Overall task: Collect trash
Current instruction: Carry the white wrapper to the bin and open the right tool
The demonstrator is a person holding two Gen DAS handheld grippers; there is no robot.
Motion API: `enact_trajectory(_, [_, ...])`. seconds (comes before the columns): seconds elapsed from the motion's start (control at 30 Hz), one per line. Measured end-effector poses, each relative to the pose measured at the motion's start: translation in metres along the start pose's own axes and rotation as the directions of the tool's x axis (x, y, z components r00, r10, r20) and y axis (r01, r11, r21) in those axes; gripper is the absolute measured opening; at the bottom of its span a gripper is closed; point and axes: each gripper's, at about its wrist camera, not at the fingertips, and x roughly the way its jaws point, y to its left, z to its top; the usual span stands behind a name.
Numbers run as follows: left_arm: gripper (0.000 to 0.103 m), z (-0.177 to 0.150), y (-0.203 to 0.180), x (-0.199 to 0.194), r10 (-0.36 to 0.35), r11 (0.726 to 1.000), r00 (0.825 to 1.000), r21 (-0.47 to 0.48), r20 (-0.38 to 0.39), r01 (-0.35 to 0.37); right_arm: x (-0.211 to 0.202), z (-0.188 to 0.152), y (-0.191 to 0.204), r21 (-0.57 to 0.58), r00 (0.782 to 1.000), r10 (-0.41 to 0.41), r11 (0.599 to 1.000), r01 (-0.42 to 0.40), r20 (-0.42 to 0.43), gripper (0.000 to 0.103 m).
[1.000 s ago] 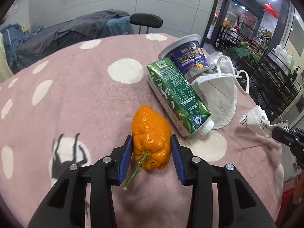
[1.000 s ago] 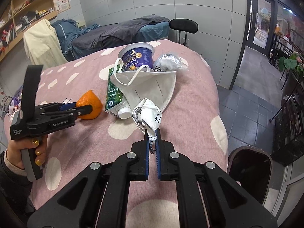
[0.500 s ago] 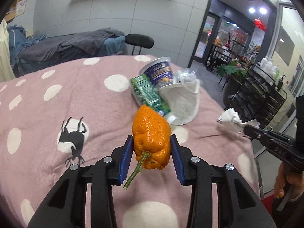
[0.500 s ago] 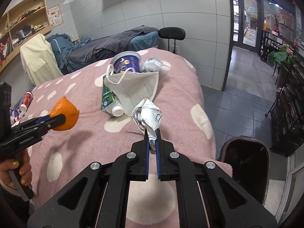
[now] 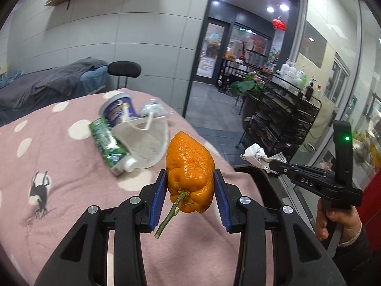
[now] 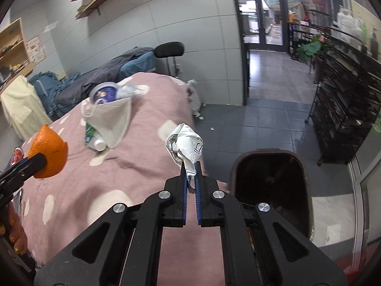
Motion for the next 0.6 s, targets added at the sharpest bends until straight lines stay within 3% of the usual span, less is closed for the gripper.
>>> enact_trajectory(0.17, [0.039,0.0,-0.022,0.012,-0.059,0.998,0.998,0.03,-0.015,0.06,0.009,-0.013,-0.045,0.079,0.996,-0.084,0.993,0.087,-0.038,0.006])
enact_trajectory(0.37, [0.039,0.002,-0.049,0.026,-0.112,0.991,0.993,0.07,-0.035,0.114,0.046,-0.039,-0.102,0.177,0.97,-0.189,0.961,0.215,-0.15,0.007])
enact_trajectory(0.6, [0.039,0.002,-0.07,0.038,-0.145,0.983,0.987,0.109,-0.065,0.151,0.094,-0.068,-0.141,0.244,0.939,-0.214,0.928,0.282,-0.27,0.007])
